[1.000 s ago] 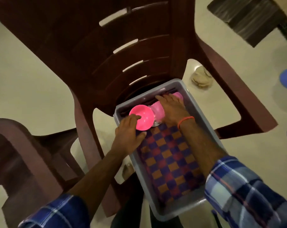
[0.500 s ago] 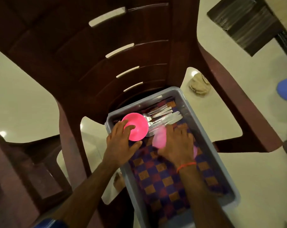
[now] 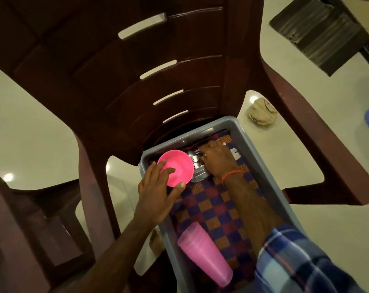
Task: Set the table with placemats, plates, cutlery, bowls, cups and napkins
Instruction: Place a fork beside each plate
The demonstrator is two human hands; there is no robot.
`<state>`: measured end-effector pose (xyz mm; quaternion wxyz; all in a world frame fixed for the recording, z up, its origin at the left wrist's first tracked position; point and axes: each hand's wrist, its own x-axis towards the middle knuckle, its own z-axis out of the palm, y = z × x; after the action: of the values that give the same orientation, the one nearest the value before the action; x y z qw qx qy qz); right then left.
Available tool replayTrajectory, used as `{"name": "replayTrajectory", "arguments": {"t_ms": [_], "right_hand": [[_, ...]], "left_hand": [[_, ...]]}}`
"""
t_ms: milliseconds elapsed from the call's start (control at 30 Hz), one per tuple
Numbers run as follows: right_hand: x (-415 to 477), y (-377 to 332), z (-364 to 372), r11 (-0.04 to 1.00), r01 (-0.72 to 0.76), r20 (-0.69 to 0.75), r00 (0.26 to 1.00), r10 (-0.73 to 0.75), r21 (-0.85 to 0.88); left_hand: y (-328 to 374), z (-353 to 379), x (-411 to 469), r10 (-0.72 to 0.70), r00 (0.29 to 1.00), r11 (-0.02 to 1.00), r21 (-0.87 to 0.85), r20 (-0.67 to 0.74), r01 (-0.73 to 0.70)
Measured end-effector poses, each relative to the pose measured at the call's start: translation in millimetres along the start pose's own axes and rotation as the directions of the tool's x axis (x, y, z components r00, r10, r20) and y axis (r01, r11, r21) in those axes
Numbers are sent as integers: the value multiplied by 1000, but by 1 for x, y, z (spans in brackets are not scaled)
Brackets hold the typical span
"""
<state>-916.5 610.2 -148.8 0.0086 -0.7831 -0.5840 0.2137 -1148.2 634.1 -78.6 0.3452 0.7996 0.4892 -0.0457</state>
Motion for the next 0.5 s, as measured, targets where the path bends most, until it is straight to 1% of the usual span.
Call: {"name": "replayTrajectory", "arguments": {"t_ms": [67,267,400,500], "right_hand": [[11,6,9,997,72,16,997,-71,-27],[14,17,23,969,244,-16,969,-245,-33],[12,25,26,949,304,0,952,-305,-84],[15,28,22,944,312,4,950,-313,-111]], "left_hand": [[-1,1,-2,3,1000,1000,-18,-1,-3],[-3,2,-5,31,999,998,-51,-13,-32],[-2,-1,-2,28,999,997,-66,-20,-30],[-4,-1,-1,20,1000,997,-72,-16,-21]]}}
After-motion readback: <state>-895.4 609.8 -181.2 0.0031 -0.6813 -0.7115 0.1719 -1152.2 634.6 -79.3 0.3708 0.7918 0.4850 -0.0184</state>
